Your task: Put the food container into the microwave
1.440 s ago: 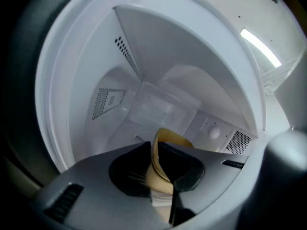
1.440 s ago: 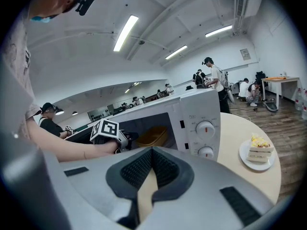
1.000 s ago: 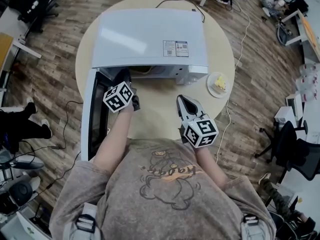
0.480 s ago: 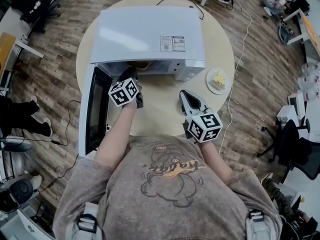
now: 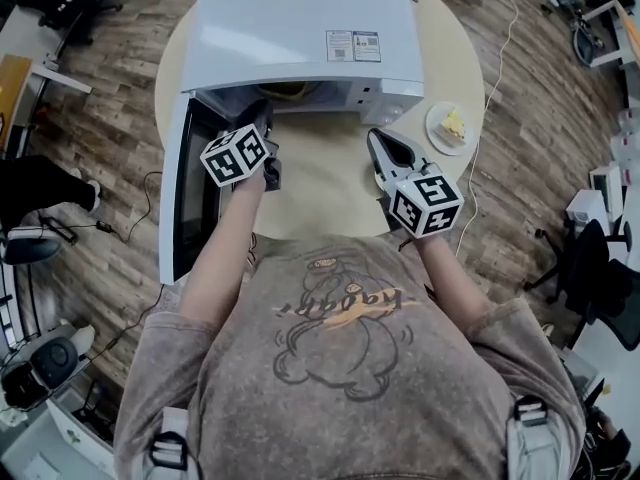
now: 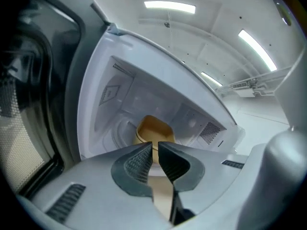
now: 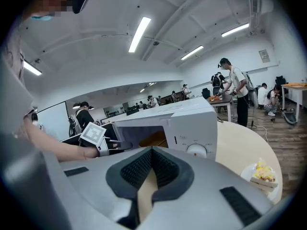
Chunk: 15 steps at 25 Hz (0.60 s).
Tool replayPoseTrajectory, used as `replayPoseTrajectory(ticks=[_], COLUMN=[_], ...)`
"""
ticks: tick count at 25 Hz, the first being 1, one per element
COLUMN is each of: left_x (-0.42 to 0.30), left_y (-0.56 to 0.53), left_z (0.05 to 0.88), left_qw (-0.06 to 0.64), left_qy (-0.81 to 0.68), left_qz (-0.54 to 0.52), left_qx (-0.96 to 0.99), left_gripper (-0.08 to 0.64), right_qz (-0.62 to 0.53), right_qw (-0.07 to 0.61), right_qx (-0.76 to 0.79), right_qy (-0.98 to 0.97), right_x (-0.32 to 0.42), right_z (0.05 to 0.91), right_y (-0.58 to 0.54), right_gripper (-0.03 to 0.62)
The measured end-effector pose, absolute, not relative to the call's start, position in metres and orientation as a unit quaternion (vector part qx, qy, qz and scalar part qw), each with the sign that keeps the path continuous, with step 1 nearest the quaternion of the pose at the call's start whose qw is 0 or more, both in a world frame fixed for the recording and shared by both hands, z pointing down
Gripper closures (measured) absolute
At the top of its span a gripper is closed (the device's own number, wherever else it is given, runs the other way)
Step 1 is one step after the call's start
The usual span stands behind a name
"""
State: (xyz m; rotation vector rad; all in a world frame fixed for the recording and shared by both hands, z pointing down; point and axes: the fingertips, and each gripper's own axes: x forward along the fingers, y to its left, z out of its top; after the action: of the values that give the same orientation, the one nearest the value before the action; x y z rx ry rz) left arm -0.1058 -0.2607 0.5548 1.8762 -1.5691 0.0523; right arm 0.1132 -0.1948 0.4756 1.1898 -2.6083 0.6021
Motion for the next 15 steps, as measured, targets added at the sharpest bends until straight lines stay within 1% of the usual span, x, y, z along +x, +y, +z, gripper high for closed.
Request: replayPoseTrajectory(ticks=[6,15], left_x=[-0.107,-0.093], left_y=[-0.229,-0.197], left_z=[0.528,0.449], left_qw=[0.341,0.278], left_qy=[-0.581,-0.541], left_qz=[0.024,0.012], left_qx=[0.739,0.794], left_gripper=[0.505,0.505], right_qz=[0.181,0.149], right_qw=[0.116,0.116], right_qx=[0.373,0.366], right_qy=[-0.903,-0.911], right_x=[0.094,0.084], right_z=[0.467,0.445], right_y=[-0.209,-0.215], right_gripper=[0.592,0.592])
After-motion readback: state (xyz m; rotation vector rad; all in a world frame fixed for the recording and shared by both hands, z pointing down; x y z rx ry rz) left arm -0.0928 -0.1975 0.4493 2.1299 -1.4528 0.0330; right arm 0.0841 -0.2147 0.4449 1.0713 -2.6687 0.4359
